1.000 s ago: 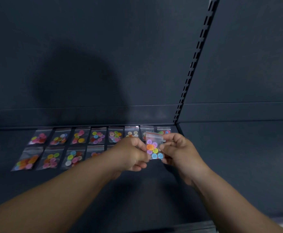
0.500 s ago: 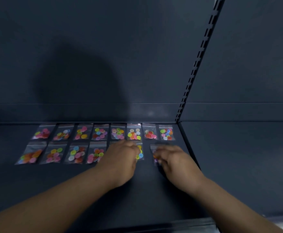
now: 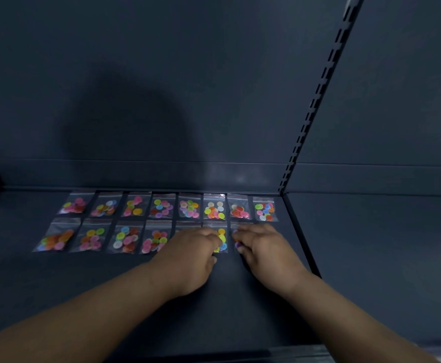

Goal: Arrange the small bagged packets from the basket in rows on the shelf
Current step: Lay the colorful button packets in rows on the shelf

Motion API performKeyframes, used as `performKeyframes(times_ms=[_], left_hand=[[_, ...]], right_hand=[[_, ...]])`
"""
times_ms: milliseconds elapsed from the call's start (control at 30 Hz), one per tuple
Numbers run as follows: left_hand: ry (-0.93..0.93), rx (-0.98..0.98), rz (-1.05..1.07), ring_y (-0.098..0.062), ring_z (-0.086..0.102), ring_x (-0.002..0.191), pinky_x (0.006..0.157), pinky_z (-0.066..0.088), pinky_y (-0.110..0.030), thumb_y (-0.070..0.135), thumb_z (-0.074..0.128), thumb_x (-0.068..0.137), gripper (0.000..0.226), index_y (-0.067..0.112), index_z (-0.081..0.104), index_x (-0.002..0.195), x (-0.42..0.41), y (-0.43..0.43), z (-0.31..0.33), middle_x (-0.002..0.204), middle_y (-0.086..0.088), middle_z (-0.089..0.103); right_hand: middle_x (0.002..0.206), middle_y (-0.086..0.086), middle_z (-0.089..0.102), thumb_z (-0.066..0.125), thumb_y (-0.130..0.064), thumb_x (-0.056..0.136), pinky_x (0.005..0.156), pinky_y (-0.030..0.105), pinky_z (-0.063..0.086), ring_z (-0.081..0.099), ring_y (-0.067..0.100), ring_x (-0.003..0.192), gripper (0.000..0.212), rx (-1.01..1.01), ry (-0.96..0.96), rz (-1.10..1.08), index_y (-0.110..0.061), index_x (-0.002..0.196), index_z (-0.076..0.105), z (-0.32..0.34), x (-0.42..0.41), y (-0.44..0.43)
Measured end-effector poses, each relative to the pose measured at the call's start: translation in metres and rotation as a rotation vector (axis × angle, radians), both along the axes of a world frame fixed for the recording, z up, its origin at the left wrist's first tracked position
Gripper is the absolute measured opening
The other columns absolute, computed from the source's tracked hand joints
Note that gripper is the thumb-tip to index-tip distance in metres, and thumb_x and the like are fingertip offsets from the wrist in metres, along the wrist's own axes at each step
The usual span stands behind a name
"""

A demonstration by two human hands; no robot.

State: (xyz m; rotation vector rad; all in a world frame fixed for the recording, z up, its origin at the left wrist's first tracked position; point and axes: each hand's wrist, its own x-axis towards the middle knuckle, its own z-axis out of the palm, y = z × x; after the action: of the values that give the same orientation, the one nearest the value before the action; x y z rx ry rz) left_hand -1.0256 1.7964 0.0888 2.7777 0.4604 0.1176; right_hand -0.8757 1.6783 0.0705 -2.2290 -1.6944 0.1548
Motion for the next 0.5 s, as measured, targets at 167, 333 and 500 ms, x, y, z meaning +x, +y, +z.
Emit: performKeyframes(times_ms=[167, 333, 500], left_hand=[[-0.01, 0.0, 0.0, -0.013, 0.048, 0.113, 0.091, 0.035, -0.019, 0.026, 0.047, 0.094, 0.023, 0.016, 0.058, 0.112, 0.0, 0.001, 0.0, 0.121, 0.006, 0.052], [-0.035, 0.007, 0.016, -0.012, 0.044, 0.119, 0.097, 0.032, -0.019, 0.028, 0.049, 0.094, 0.033, 0.019, 0.054, 0.125, -0.001, 0.003, 0.003, 0.13, 0.007, 0.049], [-0.064, 0.066, 0.072, -0.013, 0.037, 0.129, 0.106, 0.024, -0.021, 0.031, 0.05, 0.094, 0.043, 0.023, 0.046, 0.136, -0.007, 0.014, 0.024, 0.141, 0.005, 0.043]], right_hand=[[0.133, 0.0, 0.057, 0.052, -0.022, 0.093, 0.102, 0.036, 0.041, 0.047, 0.024, 0.122, 0.031, -0.018, -0.004, -0.011, -0.019, 0.122, 0.062, 0.001, -0.001, 0.002], [0.126, 0.002, 0.059, 0.048, -0.022, 0.089, 0.097, 0.038, 0.042, 0.051, 0.027, 0.116, 0.03, 0.028, 0.021, -0.037, -0.018, 0.115, 0.064, 0.012, -0.005, 0.004], [0.121, 0.005, 0.062, 0.052, -0.016, 0.085, 0.095, 0.034, 0.039, 0.055, 0.03, 0.109, 0.033, 0.094, -0.008, -0.01, -0.016, 0.115, 0.065, 0.031, -0.015, 0.022]])
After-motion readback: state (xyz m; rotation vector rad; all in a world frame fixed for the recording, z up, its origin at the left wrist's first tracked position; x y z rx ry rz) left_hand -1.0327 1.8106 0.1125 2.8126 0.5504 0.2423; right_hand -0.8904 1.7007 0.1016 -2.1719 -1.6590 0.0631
